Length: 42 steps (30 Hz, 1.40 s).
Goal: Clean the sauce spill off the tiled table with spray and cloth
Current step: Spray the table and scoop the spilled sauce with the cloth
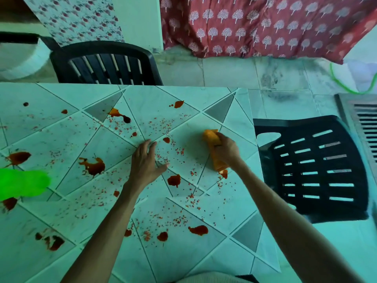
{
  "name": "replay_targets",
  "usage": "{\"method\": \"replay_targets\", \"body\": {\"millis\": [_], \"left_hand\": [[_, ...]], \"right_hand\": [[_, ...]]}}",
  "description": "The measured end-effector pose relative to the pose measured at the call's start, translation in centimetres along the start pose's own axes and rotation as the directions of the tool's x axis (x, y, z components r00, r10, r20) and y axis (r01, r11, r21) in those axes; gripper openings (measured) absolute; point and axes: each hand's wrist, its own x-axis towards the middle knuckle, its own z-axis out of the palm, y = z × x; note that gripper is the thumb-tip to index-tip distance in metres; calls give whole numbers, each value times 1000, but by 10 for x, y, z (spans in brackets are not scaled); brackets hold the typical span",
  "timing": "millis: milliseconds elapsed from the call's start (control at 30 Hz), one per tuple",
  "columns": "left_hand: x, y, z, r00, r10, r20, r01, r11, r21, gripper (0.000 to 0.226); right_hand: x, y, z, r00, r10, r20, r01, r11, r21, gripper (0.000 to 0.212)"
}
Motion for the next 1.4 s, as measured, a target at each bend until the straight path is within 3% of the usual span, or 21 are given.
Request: {"method": "replay_targets", "body": {"millis": [233, 367, 533, 633, 767, 900, 967, 1100, 1400], "left_hand": [[-29, -21, 0, 997, -44, -61, 44, 999, -14, 82], [-42, -28, 3, 998, -51, -46, 52, 999, 4, 83], [-60, -20, 7, 999, -39, -28, 39, 999, -13, 81], [-74, -11, 13, 999, -43, -8, 43, 999, -4, 80], [-96, -1, 23, 998, -58, 5, 58, 998, -15, 80], [-114, 4, 31, 997, -80, 7, 80, 997, -8, 81], [-124, 7, 36, 996, -89, -1, 89, 996, 5, 80], [-136, 6, 43, 994, -101, -29, 102, 995, 13, 78], [-146, -14, 42, 990, -115, -80, 115, 993, -3, 66]], "right_hand": [[-31, -88, 91, 954, -207, 219, 200, 978, 54, 62], [-44, -90, 90, 949, -245, 201, 226, 968, 113, 56], [-73, -51, 31, 954, -272, 126, 235, 940, 247, 51], [-97, -18, -11, 974, -226, 26, 209, 935, 287, 61], [-115, 39, -43, 991, -93, -99, 114, 965, 235, 53], [-113, 93, -33, 984, 67, -167, -44, 989, 139, 26], [-112, 101, -15, 988, 102, -115, -85, 986, 146, 28], [-102, 75, 33, 997, 59, -53, -47, 979, 201, 52], [-115, -45, 120, 959, -213, 188, 159, 950, 268, 48]]}}
